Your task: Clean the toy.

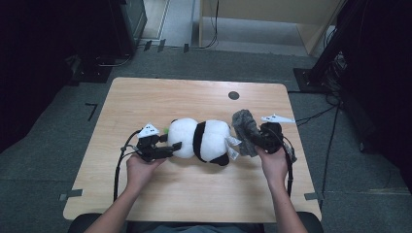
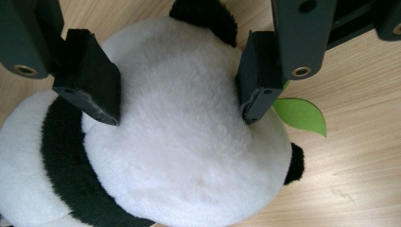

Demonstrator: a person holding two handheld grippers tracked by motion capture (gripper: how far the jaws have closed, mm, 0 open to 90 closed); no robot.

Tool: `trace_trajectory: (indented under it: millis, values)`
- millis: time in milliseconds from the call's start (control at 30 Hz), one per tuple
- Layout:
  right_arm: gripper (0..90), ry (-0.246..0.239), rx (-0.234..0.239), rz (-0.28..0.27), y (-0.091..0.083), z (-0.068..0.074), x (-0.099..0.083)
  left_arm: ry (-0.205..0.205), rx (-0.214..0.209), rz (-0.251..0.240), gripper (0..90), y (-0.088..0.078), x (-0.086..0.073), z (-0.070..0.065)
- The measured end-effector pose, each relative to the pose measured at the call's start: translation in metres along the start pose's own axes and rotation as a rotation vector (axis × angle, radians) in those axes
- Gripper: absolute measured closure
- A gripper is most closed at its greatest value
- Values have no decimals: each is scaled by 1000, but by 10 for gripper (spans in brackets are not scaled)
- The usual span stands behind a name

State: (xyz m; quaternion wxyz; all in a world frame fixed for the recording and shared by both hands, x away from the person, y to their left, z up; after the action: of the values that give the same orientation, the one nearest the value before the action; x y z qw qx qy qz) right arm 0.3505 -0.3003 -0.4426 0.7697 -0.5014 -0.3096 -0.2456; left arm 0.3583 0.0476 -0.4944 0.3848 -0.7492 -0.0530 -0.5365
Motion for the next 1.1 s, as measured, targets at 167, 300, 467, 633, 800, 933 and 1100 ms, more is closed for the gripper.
trace_trajectory:
  millis: [167, 300, 467, 633, 800, 933, 1100]
  values:
    - [742, -29, 29, -38, -17, 14, 12, -3, -8, -3, 341, 0, -1, 1]
    - [741, -50, 77, -34, -17, 29, 12, -3, -9, -4, 327, 1, -1, 1]
    - [741, -67, 107, 20, 1, 41, 4, -5, -29, -7, 302, 1, -2, 2]
    - [739, -70, 102, 37, 15, 41, -6, -14, -37, -13, 203, 5, -4, 4]
    - [739, -39, 96, 57, 20, 31, -11, -14, -44, -22, 163, 8, -4, 3]
    - [740, -6, 94, 71, 27, 24, -18, -10, -53, -13, 155, 10, -5, 3]
    - [742, 15, 80, 103, 37, 17, -27, -2, -53, -13, 155, 11, -6, 2]
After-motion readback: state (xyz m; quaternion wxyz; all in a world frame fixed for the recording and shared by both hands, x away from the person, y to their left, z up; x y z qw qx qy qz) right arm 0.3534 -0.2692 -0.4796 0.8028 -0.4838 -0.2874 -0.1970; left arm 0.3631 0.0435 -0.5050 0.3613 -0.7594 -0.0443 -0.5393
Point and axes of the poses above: each handheld gripper's, and its own axes: y roughly forward along the jaws, x roughly out of its top, z roughly to its left, the point moved 4 cm from there along y, roughly forward along the jaws, and after that the axes turned 9 degrees about y, right-handed, at the moved point
